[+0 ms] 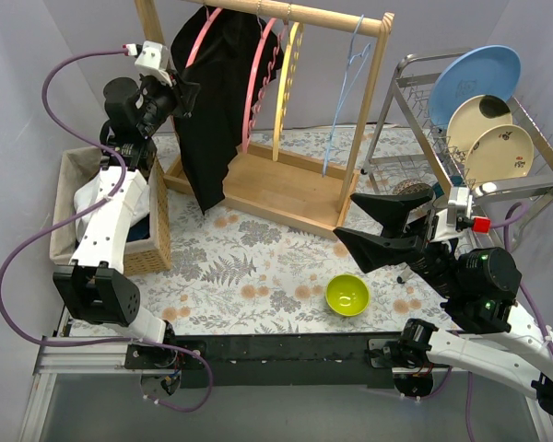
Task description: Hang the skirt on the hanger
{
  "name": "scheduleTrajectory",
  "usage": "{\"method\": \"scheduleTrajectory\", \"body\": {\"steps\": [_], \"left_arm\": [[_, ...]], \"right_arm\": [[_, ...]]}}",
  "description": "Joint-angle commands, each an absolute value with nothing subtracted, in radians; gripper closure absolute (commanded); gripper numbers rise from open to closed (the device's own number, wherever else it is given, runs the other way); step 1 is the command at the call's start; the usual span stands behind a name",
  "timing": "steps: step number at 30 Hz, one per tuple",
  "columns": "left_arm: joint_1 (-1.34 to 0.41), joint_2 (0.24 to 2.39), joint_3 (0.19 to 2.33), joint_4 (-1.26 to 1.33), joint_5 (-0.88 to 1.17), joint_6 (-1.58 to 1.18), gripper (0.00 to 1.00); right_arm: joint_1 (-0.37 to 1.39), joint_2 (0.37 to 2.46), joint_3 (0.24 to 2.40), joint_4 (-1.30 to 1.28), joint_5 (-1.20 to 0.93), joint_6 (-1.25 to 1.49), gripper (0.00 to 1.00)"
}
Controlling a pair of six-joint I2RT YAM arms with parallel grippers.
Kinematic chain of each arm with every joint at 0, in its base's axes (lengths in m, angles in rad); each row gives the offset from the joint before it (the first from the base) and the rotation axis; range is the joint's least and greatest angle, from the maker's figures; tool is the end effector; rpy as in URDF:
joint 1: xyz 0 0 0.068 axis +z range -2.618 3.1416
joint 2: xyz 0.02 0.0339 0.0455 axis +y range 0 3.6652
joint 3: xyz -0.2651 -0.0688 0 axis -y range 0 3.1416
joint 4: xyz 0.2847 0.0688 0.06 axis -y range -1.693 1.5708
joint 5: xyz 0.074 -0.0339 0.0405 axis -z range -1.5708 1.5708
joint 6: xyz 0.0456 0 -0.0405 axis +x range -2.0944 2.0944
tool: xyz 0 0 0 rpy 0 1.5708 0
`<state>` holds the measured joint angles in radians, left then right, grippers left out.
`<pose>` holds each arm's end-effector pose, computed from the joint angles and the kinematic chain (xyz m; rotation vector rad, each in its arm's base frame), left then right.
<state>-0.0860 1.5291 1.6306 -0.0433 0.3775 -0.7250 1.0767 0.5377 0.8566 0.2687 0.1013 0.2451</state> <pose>0.3994 -0.0513 0.4737 -0.1900 1.5792 -0.9255 0.0720 0.1239 0.4617 -0.3320 0.9971 1.1575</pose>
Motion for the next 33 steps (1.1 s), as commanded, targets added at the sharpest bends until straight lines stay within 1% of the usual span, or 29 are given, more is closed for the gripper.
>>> {"method": "scheduleTrajectory", "body": {"steps": [1,6,13,18,24,26,33], "left_arm": [[-0.094,1.422,1.658,0.084,0.319,-0.755,1.0],[-0.095,1.391,1.637,0.126,0.322,-0.761,1.0],[-0.095,1.424,1.71,0.115,0.336,-0.772,1.0],[-0.095,1.381,1.709,0.058,0.34,-0.77,1.0],[-0.095,1.299,1.654,0.005,0.374,-0.741,1.0],[-0.095,1.29,1.663,-0.038,0.396,-0.73,1.0],[-0.095,1.275,1.724,-0.143,0.376,-0.724,1.0]], "right_arm": [[1.081,0.54,0.884,0.321,0.1,0.267,0.1],[1.081,0.551,0.899,0.285,0.121,0.267,0.1],[1.081,0.554,0.914,0.275,0.132,0.261,0.1],[1.081,0.574,0.962,0.219,0.146,0.226,0.11],[1.081,0.621,1.06,0.152,0.153,0.17,0.13],[1.081,0.635,1.089,0.124,0.149,0.163,0.14],[1.081,0.71,1.181,0.06,0.164,0.158,0.19]]}}
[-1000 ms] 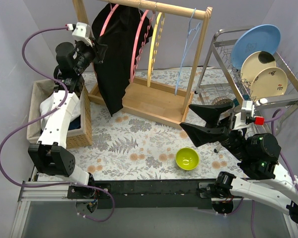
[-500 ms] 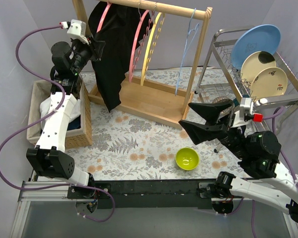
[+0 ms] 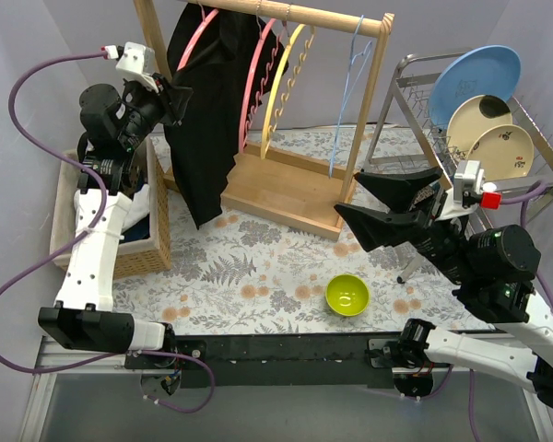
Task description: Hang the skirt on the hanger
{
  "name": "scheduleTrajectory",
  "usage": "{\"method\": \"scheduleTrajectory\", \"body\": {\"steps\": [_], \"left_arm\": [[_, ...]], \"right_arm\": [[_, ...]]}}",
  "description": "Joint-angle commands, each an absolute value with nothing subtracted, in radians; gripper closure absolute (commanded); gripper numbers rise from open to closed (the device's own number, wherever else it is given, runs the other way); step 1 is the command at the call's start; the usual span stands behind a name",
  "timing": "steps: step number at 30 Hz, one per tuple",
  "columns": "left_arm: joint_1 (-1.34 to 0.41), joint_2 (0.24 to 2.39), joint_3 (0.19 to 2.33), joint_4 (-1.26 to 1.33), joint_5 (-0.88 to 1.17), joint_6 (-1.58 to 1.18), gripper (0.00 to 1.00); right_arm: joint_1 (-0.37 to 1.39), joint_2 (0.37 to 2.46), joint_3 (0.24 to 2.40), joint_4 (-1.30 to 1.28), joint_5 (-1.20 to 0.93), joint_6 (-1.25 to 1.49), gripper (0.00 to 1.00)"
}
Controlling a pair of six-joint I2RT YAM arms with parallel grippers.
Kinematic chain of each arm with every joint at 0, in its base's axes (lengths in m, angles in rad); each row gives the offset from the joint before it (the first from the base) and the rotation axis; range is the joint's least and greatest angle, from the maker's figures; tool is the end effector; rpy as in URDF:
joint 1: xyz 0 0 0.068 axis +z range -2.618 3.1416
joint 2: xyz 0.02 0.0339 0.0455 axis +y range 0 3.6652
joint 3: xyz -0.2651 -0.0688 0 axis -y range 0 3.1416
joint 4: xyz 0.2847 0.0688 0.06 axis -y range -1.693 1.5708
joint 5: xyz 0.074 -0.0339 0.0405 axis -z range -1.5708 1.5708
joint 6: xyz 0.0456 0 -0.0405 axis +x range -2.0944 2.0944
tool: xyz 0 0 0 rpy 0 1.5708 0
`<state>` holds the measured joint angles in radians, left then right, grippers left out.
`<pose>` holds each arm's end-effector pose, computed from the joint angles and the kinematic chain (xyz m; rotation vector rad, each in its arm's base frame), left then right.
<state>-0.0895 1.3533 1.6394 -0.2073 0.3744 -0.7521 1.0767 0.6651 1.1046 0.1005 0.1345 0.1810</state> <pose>0.3322 -0.0466 0.5194 -0.2026 1.5604 -0.9479 0.0745 0.1254 0.5138 -0.3540 1.0352 1.0689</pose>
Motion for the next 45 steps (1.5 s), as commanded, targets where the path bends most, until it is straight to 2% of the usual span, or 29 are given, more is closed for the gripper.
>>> {"method": "scheduleTrajectory", "body": {"steps": [1,6,11,15,23,24,27,35,45], "left_arm": [[-0.095,1.272,1.742,-0.168,0.376,-0.724,1.0],[-0.095,1.275,1.796,-0.261,0.336,-0.732,1.0],[-0.094,1.259,1.767,-0.305,0.327,-0.738,1.0],[-0.095,1.213,1.73,-0.351,0.321,-0.733,1.0],[-0.095,1.051,1.674,-0.52,0.331,-0.744,1.0],[-0.095,1.033,1.655,-0.528,0.337,-0.762,1.0],[-0.094,0.948,1.606,-0.515,0.386,-0.793,1.0],[-0.095,0.798,1.505,-0.522,0.402,-0.804,1.0],[-0.095,0.683,1.424,-0.508,0.416,-0.785,1.0]], "right_arm": [[1.081,0.722,1.205,0.049,0.169,0.149,0.21],[1.081,0.81,1.293,0.002,0.175,0.143,0.24],[1.081,0.86,1.341,-0.017,0.129,0.135,0.32],[1.081,0.987,1.454,-0.06,0.13,0.1,0.39],[1.081,1.19,1.558,0.087,0.147,0.098,0.39],[1.081,1.21,1.566,0.107,0.156,0.132,0.34],[1.081,1.275,1.574,0.205,0.153,0.258,0.33],[1.098,1.472,1.67,0.374,0.105,0.52,0.37],[1.161,1.539,1.646,0.557,0.124,0.661,0.41]]}}
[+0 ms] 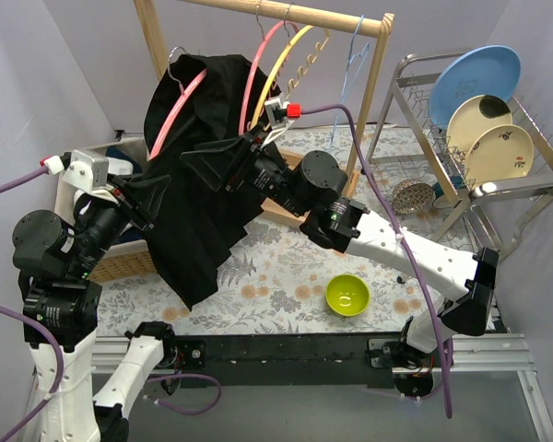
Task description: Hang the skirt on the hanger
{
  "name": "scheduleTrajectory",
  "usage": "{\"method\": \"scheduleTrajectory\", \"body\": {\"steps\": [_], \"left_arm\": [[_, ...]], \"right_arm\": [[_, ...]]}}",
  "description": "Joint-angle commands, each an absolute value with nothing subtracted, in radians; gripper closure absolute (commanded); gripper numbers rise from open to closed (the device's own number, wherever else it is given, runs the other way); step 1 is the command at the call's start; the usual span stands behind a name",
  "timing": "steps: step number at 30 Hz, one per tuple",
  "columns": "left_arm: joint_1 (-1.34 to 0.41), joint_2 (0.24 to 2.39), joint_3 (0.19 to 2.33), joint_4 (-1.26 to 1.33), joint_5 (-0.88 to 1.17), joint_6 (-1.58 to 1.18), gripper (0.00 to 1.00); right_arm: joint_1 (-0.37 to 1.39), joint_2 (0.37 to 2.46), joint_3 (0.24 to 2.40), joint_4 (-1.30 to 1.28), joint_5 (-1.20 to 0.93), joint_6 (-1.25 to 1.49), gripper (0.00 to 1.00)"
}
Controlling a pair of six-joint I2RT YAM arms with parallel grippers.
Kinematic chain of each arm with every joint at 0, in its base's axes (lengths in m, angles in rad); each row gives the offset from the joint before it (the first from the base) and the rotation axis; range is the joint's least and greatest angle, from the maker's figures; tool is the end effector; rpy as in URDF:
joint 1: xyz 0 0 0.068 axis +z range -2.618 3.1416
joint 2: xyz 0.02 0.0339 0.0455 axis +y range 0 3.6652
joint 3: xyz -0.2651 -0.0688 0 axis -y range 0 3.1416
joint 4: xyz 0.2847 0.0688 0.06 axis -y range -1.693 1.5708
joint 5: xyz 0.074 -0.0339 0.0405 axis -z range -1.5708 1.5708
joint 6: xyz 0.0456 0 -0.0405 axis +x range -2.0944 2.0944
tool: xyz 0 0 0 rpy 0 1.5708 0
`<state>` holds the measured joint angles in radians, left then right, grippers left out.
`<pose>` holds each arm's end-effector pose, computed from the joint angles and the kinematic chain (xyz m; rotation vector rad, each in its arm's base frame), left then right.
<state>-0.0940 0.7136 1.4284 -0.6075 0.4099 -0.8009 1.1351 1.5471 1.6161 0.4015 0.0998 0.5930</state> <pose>0.1082 -0.0285 0.5314 -0.1958 1.5457 -1.0157 0.1729 0.3607 0.5121 -0.2317 1.2063 1.4783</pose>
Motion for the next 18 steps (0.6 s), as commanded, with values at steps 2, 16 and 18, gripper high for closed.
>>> {"method": "scheduleTrajectory", "body": {"steps": [2,16,18], "left_arm": [[-0.095,0.67,1.416,-0.509,0.408,-0.773,1.0],[-0.095,0.603,1.362,-0.456,0.474,-0.776,1.0],[-0.095,0.603,1.362,-0.456,0.48,-0.773,1.0]], "right_arm": [[1.18,1.542,1.647,0.566,0.143,0.661,0.41],[1.227,1.632,1.758,0.485,0.308,0.649,0.36],[1.232,1.638,1.762,0.494,0.319,0.646,0.36]]}}
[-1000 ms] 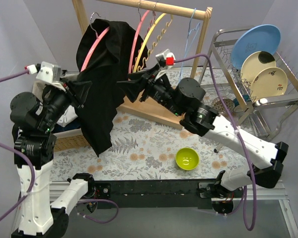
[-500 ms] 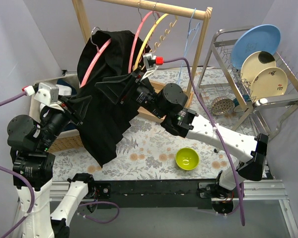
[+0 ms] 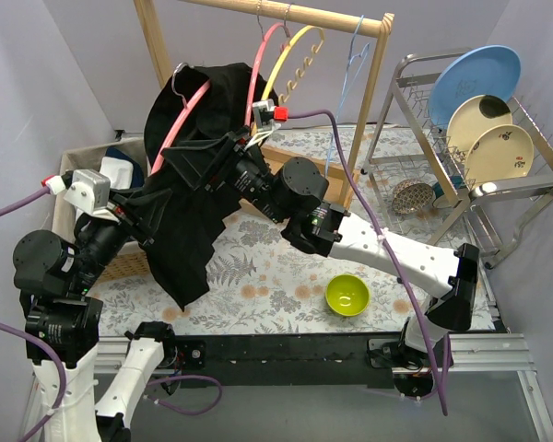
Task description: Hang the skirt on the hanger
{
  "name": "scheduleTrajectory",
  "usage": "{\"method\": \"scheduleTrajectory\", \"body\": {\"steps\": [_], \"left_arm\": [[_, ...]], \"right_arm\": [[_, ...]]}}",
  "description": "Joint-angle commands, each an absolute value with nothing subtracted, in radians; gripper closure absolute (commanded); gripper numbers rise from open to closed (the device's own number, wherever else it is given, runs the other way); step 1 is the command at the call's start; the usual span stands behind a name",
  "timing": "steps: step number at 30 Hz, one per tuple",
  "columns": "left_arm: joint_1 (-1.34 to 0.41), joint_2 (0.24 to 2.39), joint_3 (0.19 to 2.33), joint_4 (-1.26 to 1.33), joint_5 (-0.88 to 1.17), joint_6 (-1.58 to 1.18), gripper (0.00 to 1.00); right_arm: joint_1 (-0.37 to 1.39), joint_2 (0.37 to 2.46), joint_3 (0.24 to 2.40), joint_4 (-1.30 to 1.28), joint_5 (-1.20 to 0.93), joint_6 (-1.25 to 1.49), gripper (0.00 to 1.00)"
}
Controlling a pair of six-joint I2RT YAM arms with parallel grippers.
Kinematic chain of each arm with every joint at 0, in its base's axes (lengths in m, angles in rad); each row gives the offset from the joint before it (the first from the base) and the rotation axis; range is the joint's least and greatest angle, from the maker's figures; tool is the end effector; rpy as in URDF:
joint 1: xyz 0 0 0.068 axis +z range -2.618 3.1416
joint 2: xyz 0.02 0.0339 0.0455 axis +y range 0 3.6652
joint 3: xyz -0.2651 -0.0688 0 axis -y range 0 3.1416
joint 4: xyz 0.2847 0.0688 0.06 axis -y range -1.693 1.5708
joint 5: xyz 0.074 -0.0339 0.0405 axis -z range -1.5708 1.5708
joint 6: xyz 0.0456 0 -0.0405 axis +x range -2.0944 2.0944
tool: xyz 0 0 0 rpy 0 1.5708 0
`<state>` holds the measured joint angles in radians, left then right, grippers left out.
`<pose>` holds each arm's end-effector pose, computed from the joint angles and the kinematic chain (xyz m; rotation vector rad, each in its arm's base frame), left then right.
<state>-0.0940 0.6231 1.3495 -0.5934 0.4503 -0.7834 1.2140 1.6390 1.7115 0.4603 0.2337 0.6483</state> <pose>0.0895 -0.0284 0.5174 -0.1362 1.5312 -1.0302 0.1565 0.3895 0.5186 -0.0949 1.1810 1.5488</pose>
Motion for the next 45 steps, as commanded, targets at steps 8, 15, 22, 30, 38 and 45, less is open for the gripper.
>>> {"method": "scheduleTrajectory", "body": {"steps": [8,15,22,30,38,45], "left_arm": [[-0.095,0.583,1.316,-0.449,0.551,-0.769,1.0],[-0.095,0.542,1.307,-0.472,0.502,-0.77,0.37],[-0.095,0.459,1.26,-0.477,0.454,-0.764,0.02],[-0.095,0.354,1.089,-0.427,0.232,-0.761,0.02],[-0.095,0.353,1.022,-0.385,0.273,-0.739,0.02],[-0.094,0.304,0.94,-0.243,0.383,-0.773,0.14]], "right_arm": [[1.233,1.73,1.862,0.509,0.236,0.676,0.55],[1.233,1.755,1.959,0.552,0.264,0.618,0.99],[1.235,1.795,2.125,0.552,0.298,0.6,0.99],[1.233,1.767,2.117,0.581,0.256,0.686,0.99],[1.235,1.73,2.069,0.621,0.201,0.765,0.99],[1.238,1.697,2.017,0.658,0.196,0.804,0.99]]}}
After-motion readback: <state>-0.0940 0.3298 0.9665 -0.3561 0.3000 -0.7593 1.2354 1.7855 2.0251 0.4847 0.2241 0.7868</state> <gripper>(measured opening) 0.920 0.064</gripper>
